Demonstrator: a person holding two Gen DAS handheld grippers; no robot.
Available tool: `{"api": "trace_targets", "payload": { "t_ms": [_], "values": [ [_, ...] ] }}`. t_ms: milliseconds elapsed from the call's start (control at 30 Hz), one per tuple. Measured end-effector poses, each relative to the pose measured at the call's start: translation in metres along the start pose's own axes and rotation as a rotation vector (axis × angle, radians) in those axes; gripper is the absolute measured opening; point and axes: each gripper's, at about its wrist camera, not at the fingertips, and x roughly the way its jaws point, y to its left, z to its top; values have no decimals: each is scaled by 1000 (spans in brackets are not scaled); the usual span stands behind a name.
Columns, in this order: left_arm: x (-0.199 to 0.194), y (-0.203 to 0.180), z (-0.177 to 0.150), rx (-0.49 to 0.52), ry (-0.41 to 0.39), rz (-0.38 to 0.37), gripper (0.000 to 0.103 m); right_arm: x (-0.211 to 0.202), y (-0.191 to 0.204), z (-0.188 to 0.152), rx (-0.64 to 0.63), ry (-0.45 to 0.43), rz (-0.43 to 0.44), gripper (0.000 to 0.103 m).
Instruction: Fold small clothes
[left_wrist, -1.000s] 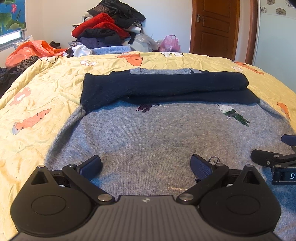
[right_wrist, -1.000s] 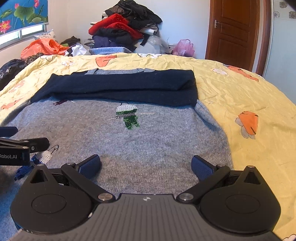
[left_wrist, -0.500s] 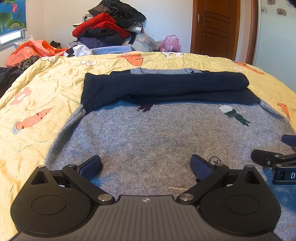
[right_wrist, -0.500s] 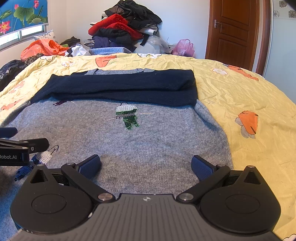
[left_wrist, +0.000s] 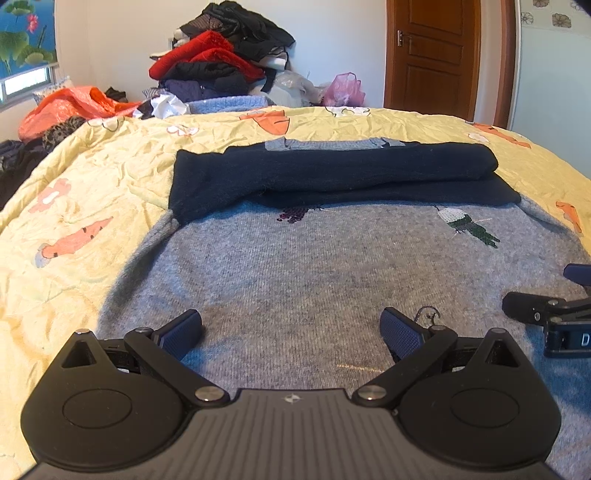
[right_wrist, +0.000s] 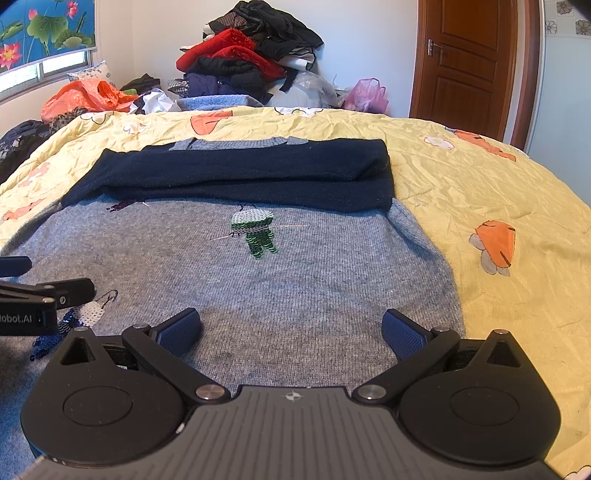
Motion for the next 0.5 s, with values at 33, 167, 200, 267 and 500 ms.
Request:
{"api": "trace_targets", "payload": {
  "t_ms": [33, 167, 200, 267, 500],
  "values": [
    [-1, -1, 0, 4, -3, 4, 103, 0, 0, 0, 2, -2, 2, 103],
    [4, 0, 3, 1, 12, -12, 103, -1, 0, 0, 2, -2, 0, 103],
    [6, 2, 4, -10, 18, -22, 103, -1, 1, -1, 1, -2, 0, 103],
    [7, 3, 4, -17, 21, -30, 103, -1, 1, -1, 1, -2, -1, 103],
    [6, 2, 4, -14, 19, -23, 103, -1, 1, -1, -1, -1, -2, 103]
  ]
}}
